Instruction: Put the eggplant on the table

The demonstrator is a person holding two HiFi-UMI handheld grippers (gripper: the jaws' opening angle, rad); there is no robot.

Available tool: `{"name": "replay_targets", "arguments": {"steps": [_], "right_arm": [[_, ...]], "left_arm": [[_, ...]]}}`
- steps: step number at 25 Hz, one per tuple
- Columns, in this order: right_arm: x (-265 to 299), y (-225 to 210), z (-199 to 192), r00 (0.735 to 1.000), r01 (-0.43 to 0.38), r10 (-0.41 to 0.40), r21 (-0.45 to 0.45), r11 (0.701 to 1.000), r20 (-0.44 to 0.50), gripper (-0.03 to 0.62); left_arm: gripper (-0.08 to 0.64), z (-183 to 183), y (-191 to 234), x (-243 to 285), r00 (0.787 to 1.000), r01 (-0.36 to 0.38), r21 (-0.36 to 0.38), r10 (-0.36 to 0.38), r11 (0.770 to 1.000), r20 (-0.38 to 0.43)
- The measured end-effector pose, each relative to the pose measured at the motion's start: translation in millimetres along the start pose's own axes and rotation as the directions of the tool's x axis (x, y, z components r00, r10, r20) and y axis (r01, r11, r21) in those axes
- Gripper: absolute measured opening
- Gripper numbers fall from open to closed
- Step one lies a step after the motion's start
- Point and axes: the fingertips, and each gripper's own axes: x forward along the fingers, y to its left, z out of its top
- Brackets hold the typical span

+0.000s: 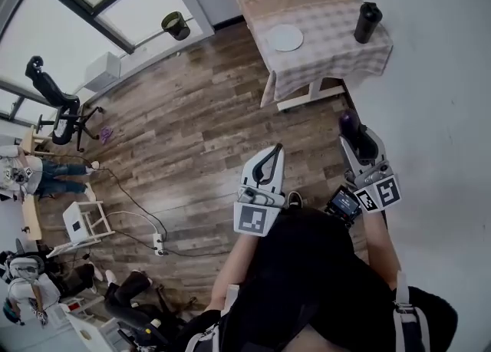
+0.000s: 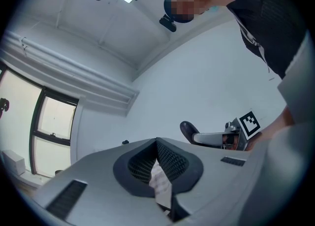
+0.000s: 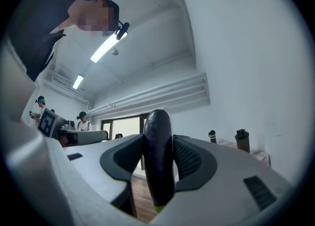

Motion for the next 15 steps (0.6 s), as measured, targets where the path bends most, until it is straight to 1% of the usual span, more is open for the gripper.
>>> {"name": "replay_targets", "arguments": {"steps": [3, 6, 9, 11, 13, 15], "right_arm": [[41, -8, 3, 1.000, -0.004, 0.004, -0.021, 1.000, 0.000, 0.195], [70, -19, 0, 1.000, -0.001, 0.001, -0.051, 0.999, -0.014, 0.195], [103, -33, -3, 0.999, 0.013, -0.015, -0.079, 0.997, -0.028, 0.195], [132, -44, -3, 0.999, 0.023, -0.027, -0.105, 0.994, -0.033, 0.195], [161, -56, -1, 0.998, 0.030, -0.036, -0.141, 0.990, -0.043, 0.195], [183, -67, 1, 0.997, 0.035, -0.047, -0.177, 0.984, -0.063, 0.195]], "left_arm": [[0.002, 3, 35, 25, 1.000, -0.009, 0.010, 0.009, 1.000, 0.003], [0.002, -7, 63, 45, 1.000, -0.010, 0.009, 0.010, 1.000, 0.001], [0.002, -18, 93, 69, 1.000, 0.012, 0.028, -0.012, 1.000, -0.016], [0.002, -18, 118, 92, 0.999, 0.035, 0.051, -0.035, 0.998, 0.003], [0.002, -17, 143, 116, 0.998, 0.047, 0.032, -0.047, 0.998, 0.028], [0.002, -21, 161, 132, 0.998, 0.062, 0.001, -0.062, 0.998, 0.028]]}}
